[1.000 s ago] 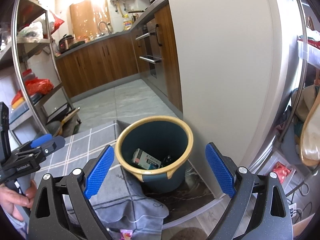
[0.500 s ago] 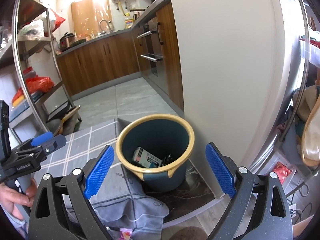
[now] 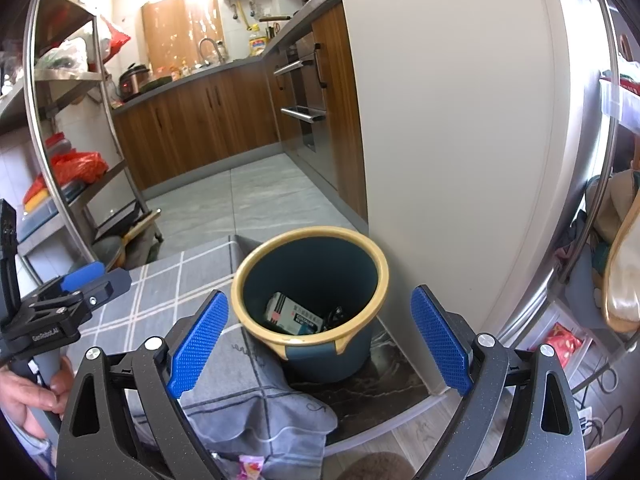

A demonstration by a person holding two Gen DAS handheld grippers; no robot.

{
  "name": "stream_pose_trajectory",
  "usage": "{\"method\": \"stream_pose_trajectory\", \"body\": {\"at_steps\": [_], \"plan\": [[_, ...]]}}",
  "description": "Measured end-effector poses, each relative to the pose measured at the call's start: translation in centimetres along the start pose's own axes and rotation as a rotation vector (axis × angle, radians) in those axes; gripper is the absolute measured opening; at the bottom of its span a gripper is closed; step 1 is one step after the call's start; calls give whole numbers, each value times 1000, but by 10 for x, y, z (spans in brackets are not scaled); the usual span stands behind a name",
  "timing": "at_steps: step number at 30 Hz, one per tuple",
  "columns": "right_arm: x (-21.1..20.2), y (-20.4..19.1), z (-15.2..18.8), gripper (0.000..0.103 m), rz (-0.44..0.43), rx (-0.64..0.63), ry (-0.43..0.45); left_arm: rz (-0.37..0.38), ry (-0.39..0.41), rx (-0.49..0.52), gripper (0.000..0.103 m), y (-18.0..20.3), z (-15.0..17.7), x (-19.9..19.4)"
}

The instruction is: Collect trash

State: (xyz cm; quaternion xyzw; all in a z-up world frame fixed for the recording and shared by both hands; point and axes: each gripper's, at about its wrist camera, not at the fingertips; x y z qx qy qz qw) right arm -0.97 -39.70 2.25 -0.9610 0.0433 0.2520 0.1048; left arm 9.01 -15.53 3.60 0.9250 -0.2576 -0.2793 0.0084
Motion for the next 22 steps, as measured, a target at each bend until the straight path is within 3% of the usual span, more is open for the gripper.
{"method": "stream_pose_trajectory", "body": {"at_steps": [11,22], "plan": [[0,0,0,93,0,-1,-1,34,22,-3,97,2,1,-3],[0,0,0,93,-1,0,-1,10,12,-8,97,-1,0,-1]]}}
Point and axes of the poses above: each gripper's, at about its wrist camera, not at the fingertips, and x roughly the way its jaws point, y to its right, z to its underside, and after that the axes turned 3 degrees about y, right-handed
